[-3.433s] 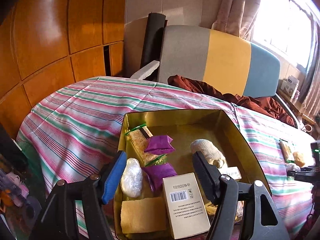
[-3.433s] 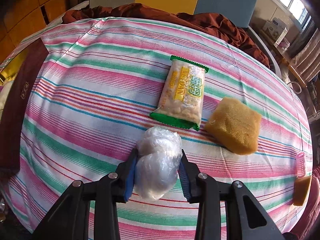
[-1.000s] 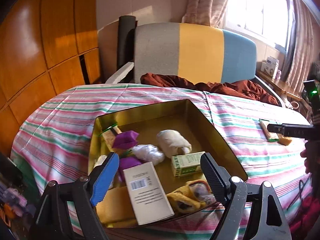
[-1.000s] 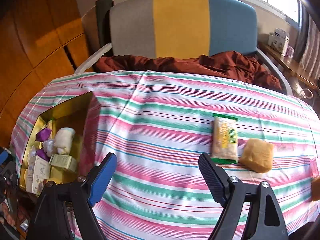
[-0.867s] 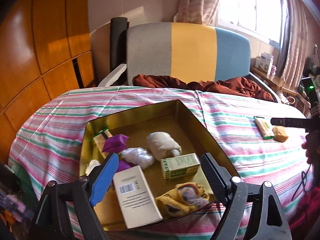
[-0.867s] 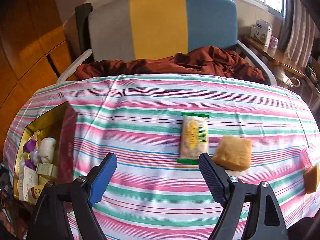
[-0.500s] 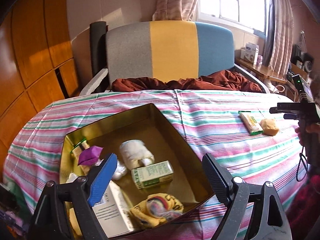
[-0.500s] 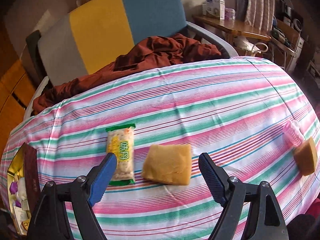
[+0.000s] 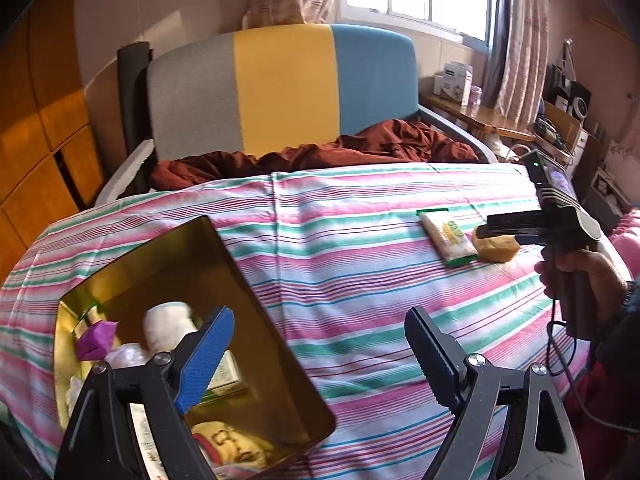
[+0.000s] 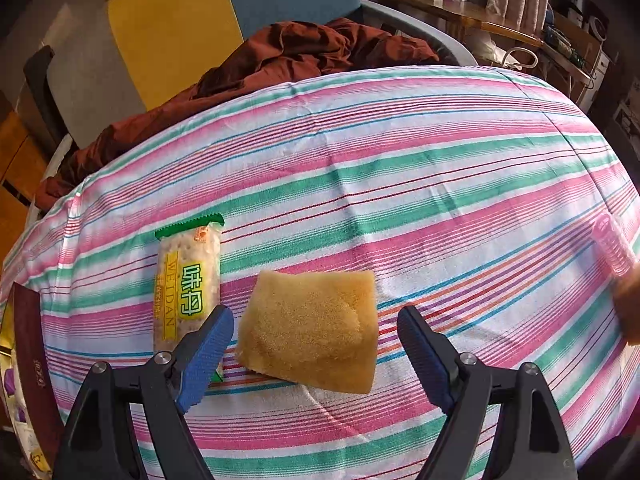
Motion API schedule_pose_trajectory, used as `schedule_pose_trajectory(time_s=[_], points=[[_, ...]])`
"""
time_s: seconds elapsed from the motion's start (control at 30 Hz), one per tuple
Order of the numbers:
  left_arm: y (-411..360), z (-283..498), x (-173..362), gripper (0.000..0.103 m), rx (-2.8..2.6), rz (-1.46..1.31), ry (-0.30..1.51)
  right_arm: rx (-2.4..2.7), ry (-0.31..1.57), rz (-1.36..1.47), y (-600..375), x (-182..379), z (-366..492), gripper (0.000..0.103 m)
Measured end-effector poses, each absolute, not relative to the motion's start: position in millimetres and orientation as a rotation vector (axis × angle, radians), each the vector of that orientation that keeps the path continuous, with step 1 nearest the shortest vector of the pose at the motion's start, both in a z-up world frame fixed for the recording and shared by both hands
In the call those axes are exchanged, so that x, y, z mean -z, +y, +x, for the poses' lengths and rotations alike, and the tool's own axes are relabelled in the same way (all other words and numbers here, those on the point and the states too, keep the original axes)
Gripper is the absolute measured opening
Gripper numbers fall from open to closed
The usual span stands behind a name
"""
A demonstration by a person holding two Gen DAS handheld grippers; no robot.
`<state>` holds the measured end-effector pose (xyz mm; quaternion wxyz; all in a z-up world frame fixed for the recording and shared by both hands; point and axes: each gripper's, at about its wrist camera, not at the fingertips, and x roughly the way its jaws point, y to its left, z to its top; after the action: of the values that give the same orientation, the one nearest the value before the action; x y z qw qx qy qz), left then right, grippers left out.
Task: Organize objects
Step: 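Move both tools back to the table and grasp the yellow sponge with right, then grasp the WEIDAN cracker packet with the left tool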
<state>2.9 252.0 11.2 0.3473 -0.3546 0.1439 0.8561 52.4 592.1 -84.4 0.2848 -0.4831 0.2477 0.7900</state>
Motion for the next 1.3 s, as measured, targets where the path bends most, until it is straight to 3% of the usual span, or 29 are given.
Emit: schedule_pose_trajectory(time_s=[0.03,0.1,0.13,0.23,0.77,1.3], points=[[257,4,-10,0.088,-2.208,-0.922,0.375,-2.097,0.638,-1.309,591,87,51,0.084],[267,5,-8,0.088,-2.189,-0.925,0.383,-2.103,0.648,-1.327,590,89,52,0.064],[273,6,-7,0.088,-2.182,-0.925,0.39,-2.12,0.669,-1.322,589,86,53,0.061],[290,7,-4,0.088,-2.161,-0.929,0.416,-2.089,0.573,-1.322,585,80,58,0.061],[372,21,21,0.088,-2.058,-0.911,0.572,-1.963,0.708,-1.292,615,77,81,0.062],[423,6,43,0.088,-2.008,-0.938,0.615,-1.927,0.755,-1.316,624,83,87,0.062]])
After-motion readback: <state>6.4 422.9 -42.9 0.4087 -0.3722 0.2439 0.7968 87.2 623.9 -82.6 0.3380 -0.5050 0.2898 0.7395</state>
